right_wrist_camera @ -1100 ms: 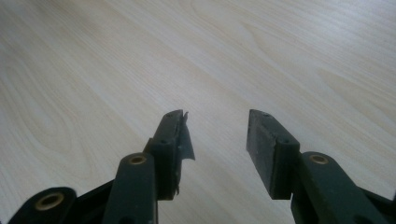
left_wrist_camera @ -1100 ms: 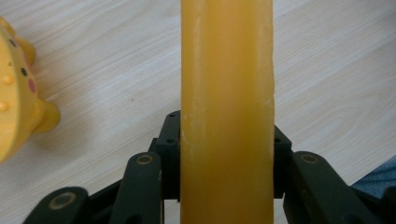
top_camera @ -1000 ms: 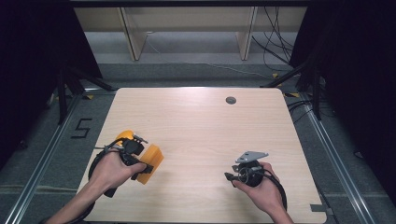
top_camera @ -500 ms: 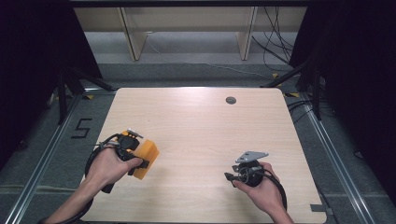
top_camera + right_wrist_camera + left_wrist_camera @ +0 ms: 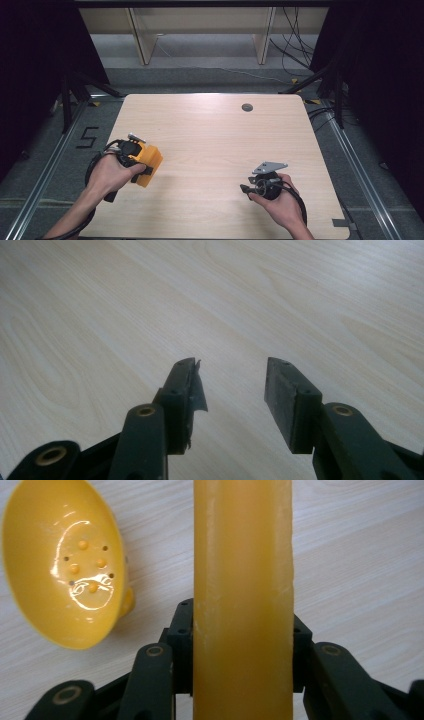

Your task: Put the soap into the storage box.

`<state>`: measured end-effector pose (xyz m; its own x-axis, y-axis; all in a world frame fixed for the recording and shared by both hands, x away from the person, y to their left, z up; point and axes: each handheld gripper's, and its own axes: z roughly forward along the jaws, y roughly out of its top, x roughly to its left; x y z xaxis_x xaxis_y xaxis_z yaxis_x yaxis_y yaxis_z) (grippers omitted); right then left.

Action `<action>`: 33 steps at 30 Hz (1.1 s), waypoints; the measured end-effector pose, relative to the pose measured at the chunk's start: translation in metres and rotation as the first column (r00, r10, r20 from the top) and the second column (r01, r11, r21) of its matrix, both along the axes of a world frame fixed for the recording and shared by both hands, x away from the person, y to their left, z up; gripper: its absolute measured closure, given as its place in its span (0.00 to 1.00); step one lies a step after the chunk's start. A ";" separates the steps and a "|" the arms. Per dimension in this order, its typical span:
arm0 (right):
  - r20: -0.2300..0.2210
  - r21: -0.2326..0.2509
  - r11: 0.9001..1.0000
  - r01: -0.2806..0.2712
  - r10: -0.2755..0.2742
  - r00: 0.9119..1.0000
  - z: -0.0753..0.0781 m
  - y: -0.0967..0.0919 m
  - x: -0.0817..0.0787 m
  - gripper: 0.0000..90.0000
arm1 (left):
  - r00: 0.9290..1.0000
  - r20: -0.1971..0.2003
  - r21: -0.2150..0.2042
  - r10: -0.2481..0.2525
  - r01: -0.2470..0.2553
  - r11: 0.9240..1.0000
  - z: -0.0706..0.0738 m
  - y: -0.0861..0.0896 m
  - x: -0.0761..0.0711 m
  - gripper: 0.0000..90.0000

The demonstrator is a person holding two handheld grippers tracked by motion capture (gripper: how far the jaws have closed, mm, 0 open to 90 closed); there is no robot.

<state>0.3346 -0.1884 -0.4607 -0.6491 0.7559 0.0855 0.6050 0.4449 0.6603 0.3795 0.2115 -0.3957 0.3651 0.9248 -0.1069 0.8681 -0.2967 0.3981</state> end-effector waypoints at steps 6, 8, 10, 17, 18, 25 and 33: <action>0.021 0.006 1.000 -0.002 0.002 1.000 -0.003 0.001 0.001 0.63 | 0.999 0.005 -0.025 0.038 -0.037 0.999 0.002 0.005 0.000 0.67; 0.008 0.006 1.000 0.005 -0.005 1.000 -0.002 0.001 0.000 0.62 | 0.999 0.017 -0.028 0.046 -0.046 0.999 0.002 0.005 0.001 0.67; 0.019 0.005 1.000 -0.001 0.001 1.000 -0.003 0.001 0.000 0.62 | 0.999 0.017 -0.021 0.047 -0.047 0.999 0.003 0.005 0.001 0.67; -0.004 0.001 1.000 -0.002 0.002 1.000 0.000 0.000 0.000 0.62 | 0.998 0.044 -0.011 0.049 -0.048 0.999 0.007 0.012 0.006 0.67; -0.004 0.000 1.000 -0.002 0.002 1.000 0.000 0.000 0.000 0.62 | 0.996 0.038 -0.027 0.079 -0.078 0.997 0.008 0.012 0.006 0.67; -0.002 -0.001 1.000 -0.002 0.002 1.000 0.000 -0.001 0.000 0.62 | 0.995 0.056 -0.018 0.077 -0.076 0.997 0.010 0.019 0.012 0.67; -0.005 0.002 1.000 -0.001 0.001 1.000 0.000 0.000 0.000 0.62 | 0.990 0.058 -0.027 0.127 -0.125 0.992 0.011 0.024 0.015 0.67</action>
